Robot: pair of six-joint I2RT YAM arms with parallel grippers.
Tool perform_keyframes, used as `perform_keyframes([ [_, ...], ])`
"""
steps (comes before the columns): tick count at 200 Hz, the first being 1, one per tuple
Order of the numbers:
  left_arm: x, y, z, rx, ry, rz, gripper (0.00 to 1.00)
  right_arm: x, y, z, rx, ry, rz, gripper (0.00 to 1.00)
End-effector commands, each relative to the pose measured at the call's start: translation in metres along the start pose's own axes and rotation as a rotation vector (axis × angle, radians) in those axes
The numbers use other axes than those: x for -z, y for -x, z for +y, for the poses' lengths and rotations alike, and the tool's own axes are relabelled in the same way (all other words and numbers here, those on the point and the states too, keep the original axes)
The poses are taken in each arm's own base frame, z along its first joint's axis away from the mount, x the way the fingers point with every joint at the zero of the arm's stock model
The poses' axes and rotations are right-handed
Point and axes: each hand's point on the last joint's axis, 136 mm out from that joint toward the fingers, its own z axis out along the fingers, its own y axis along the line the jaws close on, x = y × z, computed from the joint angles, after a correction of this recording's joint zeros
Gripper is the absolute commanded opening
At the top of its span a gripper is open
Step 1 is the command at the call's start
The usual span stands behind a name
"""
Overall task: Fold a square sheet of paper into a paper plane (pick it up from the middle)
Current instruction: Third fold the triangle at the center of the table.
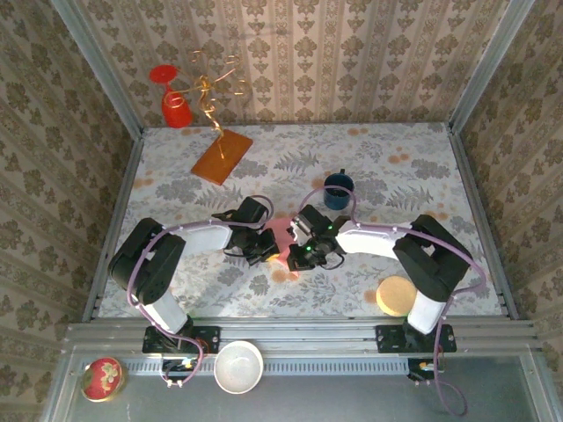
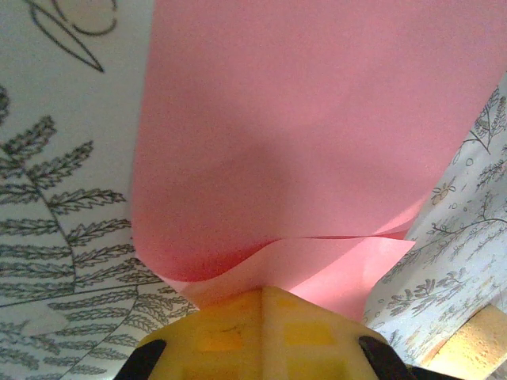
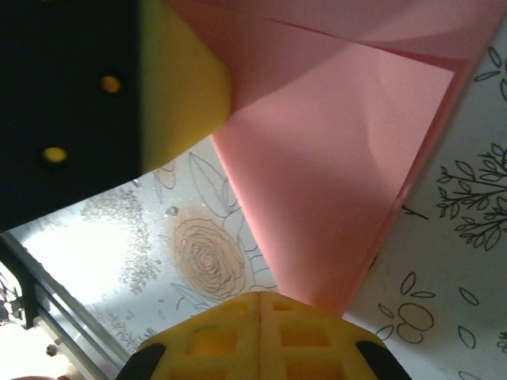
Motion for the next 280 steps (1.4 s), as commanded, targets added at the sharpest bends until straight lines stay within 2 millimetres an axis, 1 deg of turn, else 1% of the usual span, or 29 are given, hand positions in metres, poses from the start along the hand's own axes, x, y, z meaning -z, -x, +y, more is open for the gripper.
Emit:
perform_keyframes([
  [1,-0.009,0.003,0.029,0.025,0.093,-0.007,0.01,-0.005,0.002,-0.010,-0.028,-0.052,0.008,0.00],
  [23,0.001,0.010,0.012,-0.023,0.032,-0.039,0.01,-0.010,-0.005,-0.025,-0.053,-0.114,0.033,0.00],
  [62,0.030,0.020,-0.022,-0.180,-0.091,-0.142,0.02,-0.017,-0.016,-0.037,-0.087,-0.150,0.080,0.00],
  [80,0.040,0.017,-0.034,-0.260,-0.136,-0.185,0.04,-0.017,-0.019,-0.039,-0.099,-0.155,0.091,0.00],
  [98,0.040,0.008,-0.040,-0.315,-0.160,-0.181,0.05,-0.017,-0.021,-0.040,-0.108,-0.155,0.096,0.00],
  [134,0.020,-0.011,-0.040,-0.330,-0.177,-0.133,0.05,-0.018,-0.023,-0.040,-0.119,-0.155,0.107,0.00],
  [154,0.011,-0.017,-0.039,-0.333,-0.176,-0.113,0.04,-0.018,-0.024,-0.041,-0.123,-0.156,0.109,0.00],
  [212,-0.004,-0.022,-0.029,-0.308,-0.152,-0.069,0.04,-0.018,-0.026,-0.042,-0.129,-0.155,0.111,0.00],
  [255,-0.009,-0.021,-0.018,-0.298,-0.116,-0.063,0.04,-0.020,-0.029,-0.044,-0.138,-0.163,0.122,0.00],
  [280,-0.010,-0.017,-0.011,-0.288,-0.105,-0.070,0.03,-0.020,-0.033,-0.047,-0.144,-0.172,0.132,0.00],
])
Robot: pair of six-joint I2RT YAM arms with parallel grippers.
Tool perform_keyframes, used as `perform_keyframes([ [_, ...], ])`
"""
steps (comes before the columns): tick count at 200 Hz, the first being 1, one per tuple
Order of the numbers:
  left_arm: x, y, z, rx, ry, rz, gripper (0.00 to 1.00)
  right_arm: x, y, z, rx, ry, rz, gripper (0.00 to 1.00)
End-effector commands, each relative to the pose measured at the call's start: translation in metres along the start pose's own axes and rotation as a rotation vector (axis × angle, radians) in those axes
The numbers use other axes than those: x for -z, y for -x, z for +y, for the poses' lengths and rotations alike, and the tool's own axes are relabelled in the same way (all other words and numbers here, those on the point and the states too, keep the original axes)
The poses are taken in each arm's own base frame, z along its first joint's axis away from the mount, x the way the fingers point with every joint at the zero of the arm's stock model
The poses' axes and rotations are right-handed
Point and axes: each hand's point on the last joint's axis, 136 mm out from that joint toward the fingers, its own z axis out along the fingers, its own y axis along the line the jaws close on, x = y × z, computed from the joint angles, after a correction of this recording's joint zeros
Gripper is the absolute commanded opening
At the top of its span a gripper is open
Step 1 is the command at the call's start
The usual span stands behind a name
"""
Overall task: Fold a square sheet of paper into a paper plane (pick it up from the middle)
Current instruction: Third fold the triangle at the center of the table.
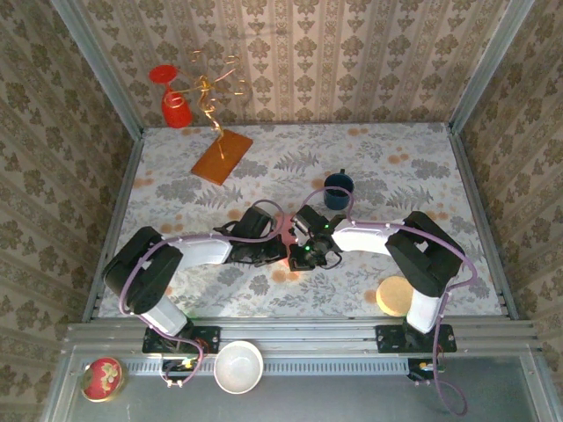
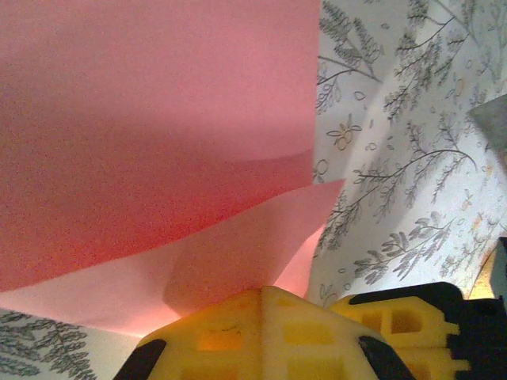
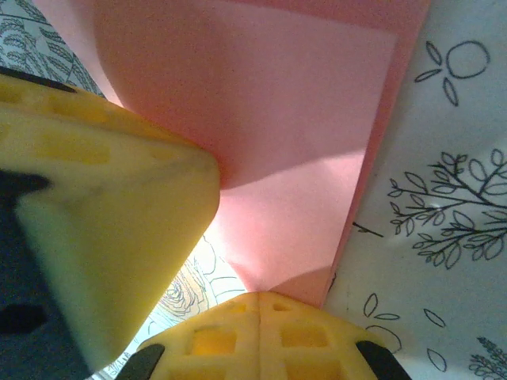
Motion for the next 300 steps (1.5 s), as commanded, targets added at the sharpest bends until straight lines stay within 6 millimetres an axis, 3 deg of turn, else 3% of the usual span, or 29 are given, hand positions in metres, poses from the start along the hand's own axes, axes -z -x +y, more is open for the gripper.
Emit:
perform_keyframes([
  [1,-0.003,-0.004,0.013,0.020,0.024,0.014,0.03,-0.014,-0.030,-0.037,-0.078,-0.123,0.107,0.00],
  [49,-0.004,0.001,0.018,0.020,0.031,0.011,0.03,-0.016,-0.037,-0.044,-0.093,-0.146,0.130,0.00],
  [123,0.001,0.012,0.047,0.043,0.057,0.014,0.03,-0.016,-0.052,-0.059,-0.116,-0.198,0.170,0.00],
  [201,0.031,0.050,0.090,0.077,0.056,-0.072,0.03,-0.014,-0.055,-0.063,-0.130,-0.201,0.166,0.00],
  [221,0.043,0.061,0.081,0.055,0.044,-0.106,0.03,-0.014,-0.052,-0.059,-0.128,-0.189,0.160,0.00],
  [257,0.072,0.070,0.041,-0.017,0.023,-0.180,0.04,-0.011,-0.046,-0.051,-0.116,-0.161,0.145,0.00],
  [271,0.070,0.060,0.022,-0.064,0.016,-0.172,0.04,-0.010,-0.045,-0.048,-0.108,-0.150,0.143,0.00],
  [300,0.053,0.043,0.002,-0.069,-0.032,-0.130,0.05,-0.006,-0.039,-0.037,-0.071,-0.098,0.127,0.00],
])
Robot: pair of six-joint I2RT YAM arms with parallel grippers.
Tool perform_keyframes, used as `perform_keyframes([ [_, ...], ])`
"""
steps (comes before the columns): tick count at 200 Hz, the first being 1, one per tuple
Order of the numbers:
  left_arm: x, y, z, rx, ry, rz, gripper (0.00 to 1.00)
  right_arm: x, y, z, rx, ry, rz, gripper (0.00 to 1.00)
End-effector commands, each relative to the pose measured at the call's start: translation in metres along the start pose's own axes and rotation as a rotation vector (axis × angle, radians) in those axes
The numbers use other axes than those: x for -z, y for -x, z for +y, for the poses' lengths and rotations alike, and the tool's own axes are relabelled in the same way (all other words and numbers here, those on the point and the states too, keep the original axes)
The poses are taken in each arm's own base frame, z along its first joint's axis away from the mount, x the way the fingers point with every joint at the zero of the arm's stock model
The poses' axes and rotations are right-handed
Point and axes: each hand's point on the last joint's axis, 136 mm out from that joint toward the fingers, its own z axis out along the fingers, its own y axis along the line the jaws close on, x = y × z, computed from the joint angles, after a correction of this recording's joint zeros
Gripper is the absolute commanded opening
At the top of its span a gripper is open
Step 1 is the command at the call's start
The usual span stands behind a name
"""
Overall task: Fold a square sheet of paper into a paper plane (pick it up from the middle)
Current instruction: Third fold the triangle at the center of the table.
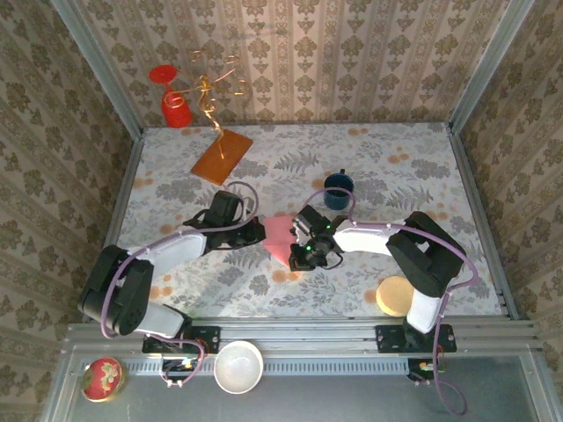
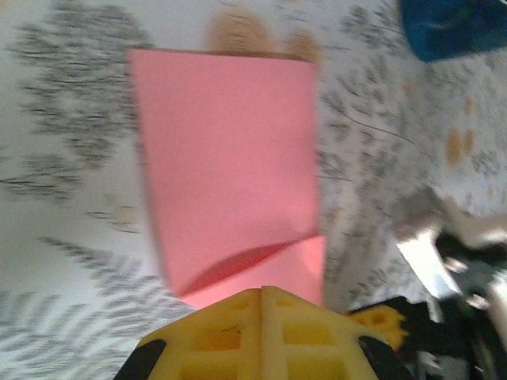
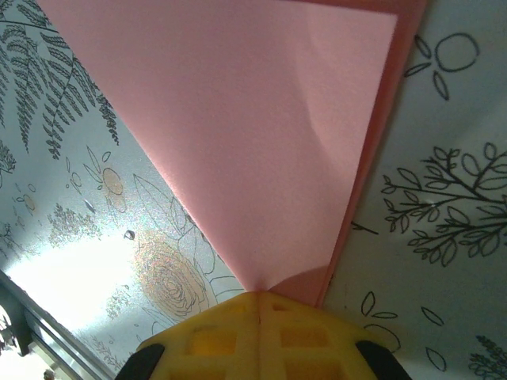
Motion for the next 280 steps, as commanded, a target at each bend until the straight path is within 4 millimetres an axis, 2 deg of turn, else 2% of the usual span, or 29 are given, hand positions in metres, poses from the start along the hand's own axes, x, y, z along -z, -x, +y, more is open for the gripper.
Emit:
perform_keyframes([
  [1,-0.011,-0.013,-0.006,0.023,0.007,0.034,0.05,-0.005,-0.035,-0.035,-0.044,-0.109,0.119,0.00],
  [18,-0.024,-0.024,-0.010,0.026,0.001,0.076,0.04,0.000,-0.030,-0.026,0.006,-0.074,0.104,0.00],
  [47,-0.039,-0.031,-0.008,0.031,0.018,0.119,0.04,0.014,-0.020,-0.012,0.086,-0.014,0.054,0.01],
  [95,-0.052,-0.040,0.009,0.070,0.076,0.164,0.03,0.033,0.004,0.025,0.094,0.136,-0.065,0.05],
  [112,-0.053,-0.043,0.016,0.082,0.102,0.169,0.03,0.033,0.011,0.031,0.065,0.158,-0.088,0.06],
  [182,-0.054,-0.048,0.026,0.099,0.141,0.177,0.03,0.007,0.020,0.019,0.002,0.089,-0.037,0.03],
  [206,-0.050,-0.043,0.018,0.080,0.118,0.169,0.03,0.000,0.019,0.011,-0.011,0.058,-0.019,0.01],
  [240,-0.035,-0.032,-0.007,0.020,0.053,0.124,0.04,-0.007,0.014,-0.003,-0.037,0.003,0.008,0.00],
  [280,-0.039,-0.047,-0.013,0.007,0.011,0.158,0.04,-0.012,0.008,-0.012,-0.052,-0.031,0.036,0.00],
])
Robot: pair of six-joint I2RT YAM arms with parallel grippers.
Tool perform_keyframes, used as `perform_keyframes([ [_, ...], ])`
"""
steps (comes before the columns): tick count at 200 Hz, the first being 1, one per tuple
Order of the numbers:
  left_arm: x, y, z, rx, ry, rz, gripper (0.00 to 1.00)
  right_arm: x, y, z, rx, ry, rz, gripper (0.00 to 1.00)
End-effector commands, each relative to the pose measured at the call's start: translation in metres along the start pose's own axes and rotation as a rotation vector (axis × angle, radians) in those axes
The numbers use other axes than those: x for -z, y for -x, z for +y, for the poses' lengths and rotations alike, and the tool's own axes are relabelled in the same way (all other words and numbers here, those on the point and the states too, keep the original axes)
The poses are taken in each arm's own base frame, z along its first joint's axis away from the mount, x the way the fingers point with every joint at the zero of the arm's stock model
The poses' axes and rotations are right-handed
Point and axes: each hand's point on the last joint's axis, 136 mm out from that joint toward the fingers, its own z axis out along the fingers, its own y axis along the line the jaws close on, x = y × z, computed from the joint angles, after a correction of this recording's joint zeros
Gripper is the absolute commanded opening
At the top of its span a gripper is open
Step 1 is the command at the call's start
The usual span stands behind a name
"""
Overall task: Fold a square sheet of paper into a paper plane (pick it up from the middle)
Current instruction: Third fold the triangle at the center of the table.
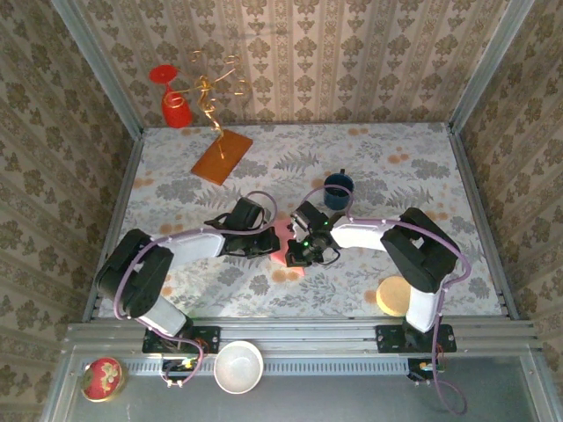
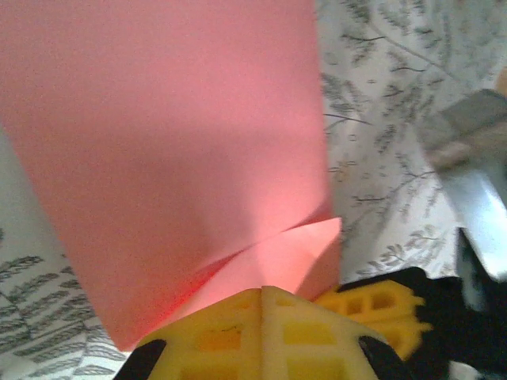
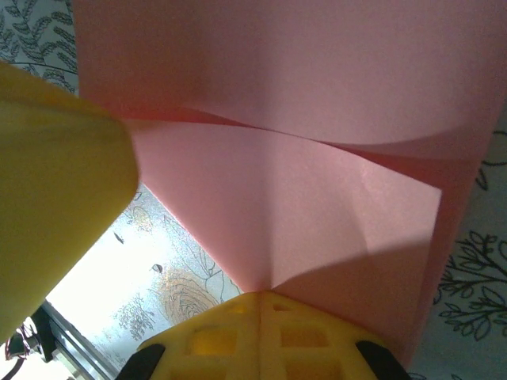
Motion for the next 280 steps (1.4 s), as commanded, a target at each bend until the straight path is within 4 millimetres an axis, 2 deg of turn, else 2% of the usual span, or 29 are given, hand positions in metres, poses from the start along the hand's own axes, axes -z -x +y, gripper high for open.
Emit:
perform_keyframes([
  [1,-0.003,-0.010,-0.005,-0.032,-0.026,0.031,0.04,-0.007,-0.010,-0.022,-0.046,-0.088,0.047,0.00],
  [67,-0.018,-0.026,0.011,-0.017,0.011,0.075,0.03,-0.009,-0.013,-0.029,-0.064,-0.109,0.059,0.00],
  [122,-0.024,-0.032,0.047,0.021,0.089,0.073,0.02,-0.010,-0.019,-0.034,-0.075,-0.124,0.070,0.00],
  [149,-0.022,-0.033,0.059,0.061,0.120,0.076,0.02,-0.005,-0.027,-0.034,-0.052,-0.099,0.081,0.00],
  [192,-0.017,-0.034,0.072,0.104,0.192,0.086,0.01,0.014,-0.046,-0.031,0.014,-0.042,0.086,0.00],
  [222,-0.016,-0.032,0.069,0.108,0.188,0.087,0.01,0.021,-0.063,-0.046,-0.009,-0.070,0.106,0.00],
  [242,-0.015,-0.028,0.062,0.103,0.166,0.086,0.01,0.027,-0.068,-0.049,-0.012,-0.067,0.097,0.01],
  [259,-0.013,-0.020,0.050,0.092,0.134,0.074,0.03,0.036,-0.058,-0.040,0.014,-0.046,0.041,0.01],
  [280,-0.004,-0.004,0.026,0.078,0.071,0.033,0.08,0.054,-0.033,-0.015,0.056,0.018,-0.081,0.05],
])
